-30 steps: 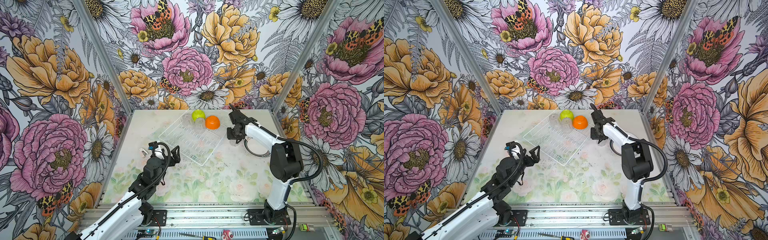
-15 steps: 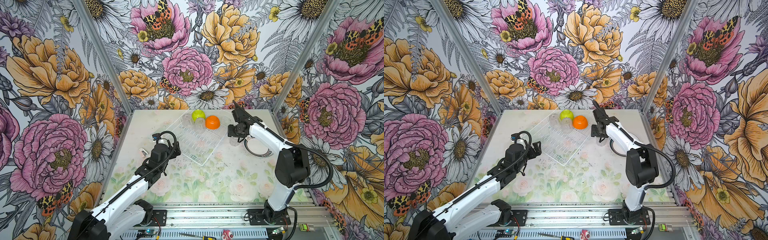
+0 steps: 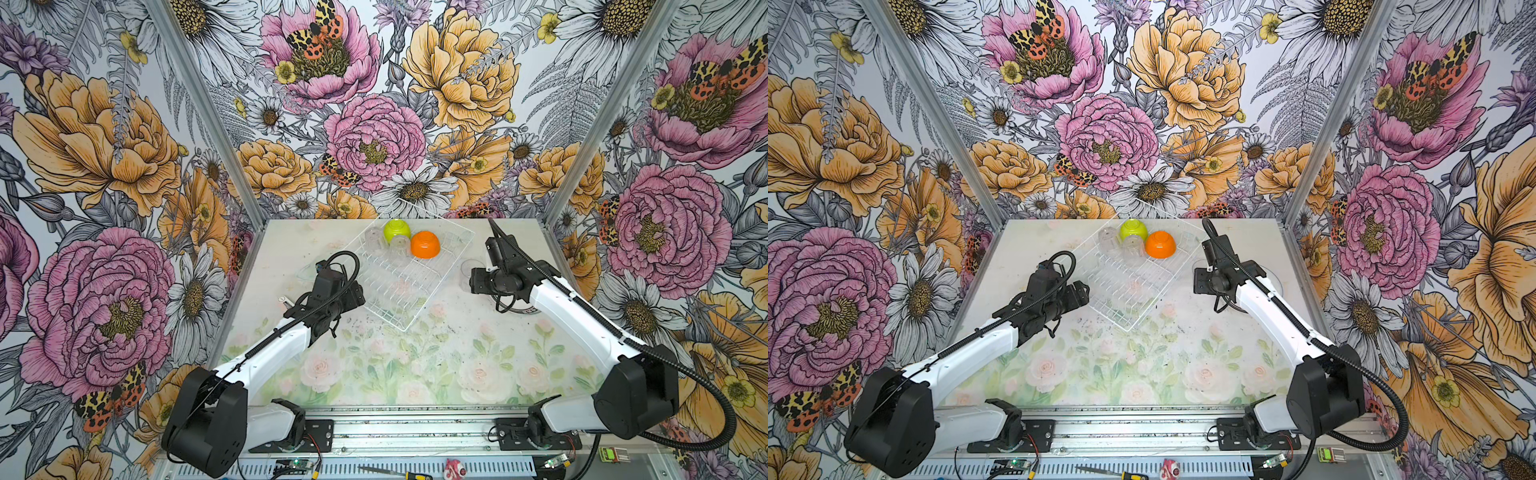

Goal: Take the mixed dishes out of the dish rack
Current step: 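Lower the clear cup upright onto the table beside the plates with the right gripper, then open the right gripper and raise it while the left moves over the rack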

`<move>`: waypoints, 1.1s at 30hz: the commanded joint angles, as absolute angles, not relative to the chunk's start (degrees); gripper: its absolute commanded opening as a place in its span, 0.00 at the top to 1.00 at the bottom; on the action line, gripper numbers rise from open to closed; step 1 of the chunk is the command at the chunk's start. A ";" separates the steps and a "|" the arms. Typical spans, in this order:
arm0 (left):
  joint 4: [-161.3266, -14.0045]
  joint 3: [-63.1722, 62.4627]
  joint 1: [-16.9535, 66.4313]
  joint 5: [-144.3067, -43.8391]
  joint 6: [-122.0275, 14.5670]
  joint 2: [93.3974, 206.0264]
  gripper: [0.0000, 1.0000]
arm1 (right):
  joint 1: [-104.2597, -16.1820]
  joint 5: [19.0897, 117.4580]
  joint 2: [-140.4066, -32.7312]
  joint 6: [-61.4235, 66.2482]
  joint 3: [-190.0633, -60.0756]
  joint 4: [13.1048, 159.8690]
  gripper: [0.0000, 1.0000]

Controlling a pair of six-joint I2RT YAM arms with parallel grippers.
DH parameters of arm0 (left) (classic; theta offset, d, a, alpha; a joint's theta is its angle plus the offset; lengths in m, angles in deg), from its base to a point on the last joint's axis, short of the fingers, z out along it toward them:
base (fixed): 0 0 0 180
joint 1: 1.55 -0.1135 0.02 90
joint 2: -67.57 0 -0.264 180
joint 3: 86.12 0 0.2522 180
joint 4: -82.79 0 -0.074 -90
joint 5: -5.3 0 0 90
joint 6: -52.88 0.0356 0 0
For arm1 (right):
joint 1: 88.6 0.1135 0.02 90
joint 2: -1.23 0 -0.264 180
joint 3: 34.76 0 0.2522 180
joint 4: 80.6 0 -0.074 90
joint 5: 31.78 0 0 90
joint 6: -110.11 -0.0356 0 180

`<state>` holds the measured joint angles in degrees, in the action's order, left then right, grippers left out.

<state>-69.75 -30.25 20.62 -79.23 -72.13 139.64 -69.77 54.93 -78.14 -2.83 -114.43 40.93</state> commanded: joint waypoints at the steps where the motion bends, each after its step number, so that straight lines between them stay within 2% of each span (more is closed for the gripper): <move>1: -69.10 -27.61 19.33 -81.51 -70.75 142.08 0.26 | -69.96 54.35 -75.48 -1.07 -112.05 42.37 0.37; 6: -70.04 -26.20 18.93 -81.80 -70.26 145.30 0.35 | -70.58 54.77 -73.86 -0.45 -109.40 43.10 0.37; 11: -69.54 -24.29 18.68 -81.25 -69.58 148.60 0.38 | -71.19 56.20 -72.77 -0.14 -107.55 44.52 0.36; 16: -69.44 -23.31 17.62 -80.51 -69.02 152.56 0.52 | -72.08 56.50 -72.26 0.33 -106.13 45.46 0.36; 22: -70.78 -23.66 14.30 -81.08 -69.12 154.62 0.60 | -73.12 57.38 -71.23 0.51 -104.56 46.35 0.36; 33: -70.55 -22.96 8.38 -78.51 -65.69 158.11 0.64 | -75.15 58.81 -70.05 1.22 -104.52 46.44 0.35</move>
<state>-73.29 -22.51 10.59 -81.57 -69.02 156.23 -74.76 57.88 -71.08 0.34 -104.81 44.84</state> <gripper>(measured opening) 0.366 0.644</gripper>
